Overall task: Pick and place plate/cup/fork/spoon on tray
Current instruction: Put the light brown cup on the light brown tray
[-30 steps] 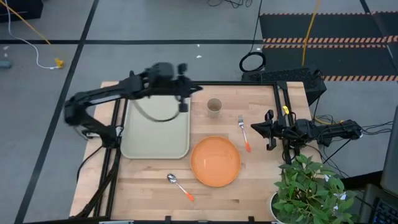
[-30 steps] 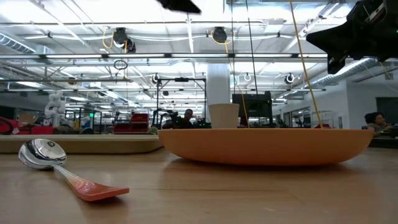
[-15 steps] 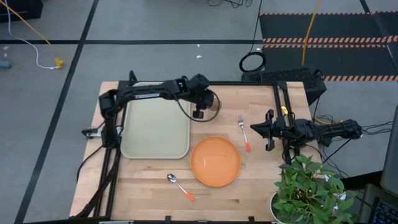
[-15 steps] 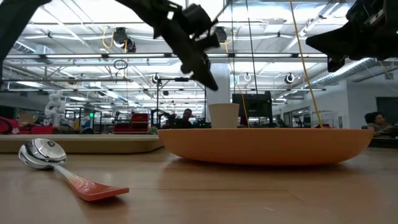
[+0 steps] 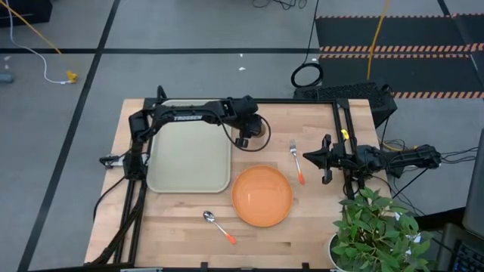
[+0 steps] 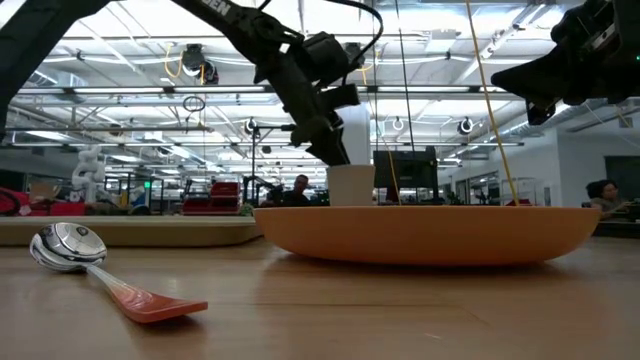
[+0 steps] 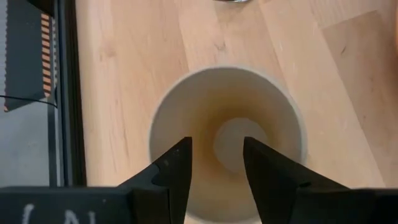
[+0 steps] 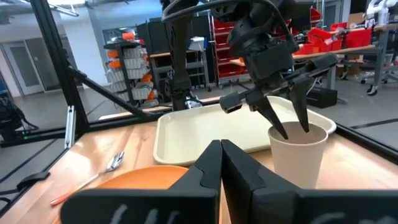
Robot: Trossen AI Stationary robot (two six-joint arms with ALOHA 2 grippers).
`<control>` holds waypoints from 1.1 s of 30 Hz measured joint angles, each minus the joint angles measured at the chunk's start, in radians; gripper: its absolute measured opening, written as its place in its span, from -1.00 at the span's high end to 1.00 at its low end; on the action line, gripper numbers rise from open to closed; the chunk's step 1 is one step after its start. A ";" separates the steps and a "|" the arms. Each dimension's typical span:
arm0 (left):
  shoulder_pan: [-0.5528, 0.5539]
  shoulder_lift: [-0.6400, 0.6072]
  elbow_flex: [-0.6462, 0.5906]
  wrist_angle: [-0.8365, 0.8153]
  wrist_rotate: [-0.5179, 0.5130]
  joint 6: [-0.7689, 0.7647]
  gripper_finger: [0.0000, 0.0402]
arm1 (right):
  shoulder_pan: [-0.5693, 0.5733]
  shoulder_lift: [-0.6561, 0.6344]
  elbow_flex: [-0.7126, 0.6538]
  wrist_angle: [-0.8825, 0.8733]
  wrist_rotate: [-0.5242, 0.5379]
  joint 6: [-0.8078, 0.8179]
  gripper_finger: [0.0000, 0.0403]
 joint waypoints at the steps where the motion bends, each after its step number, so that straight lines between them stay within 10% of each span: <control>1: 0.000 -0.004 0.000 0.000 0.000 0.000 0.26 | 0.000 0.000 0.000 0.000 0.000 0.000 1.00; 15: -0.069 -0.133 0.002 -0.074 0.072 -0.071 0.26 | 0.000 0.005 0.002 -0.010 0.001 -0.002 1.00; 26: -0.115 -0.070 0.000 -0.075 -0.034 -0.061 -0.12 | 0.000 0.011 0.002 -0.007 0.006 0.000 1.00; 33: -0.088 -0.014 0.000 -0.088 -0.038 -0.030 -0.03 | 0.000 0.011 0.002 -0.006 0.006 0.000 1.00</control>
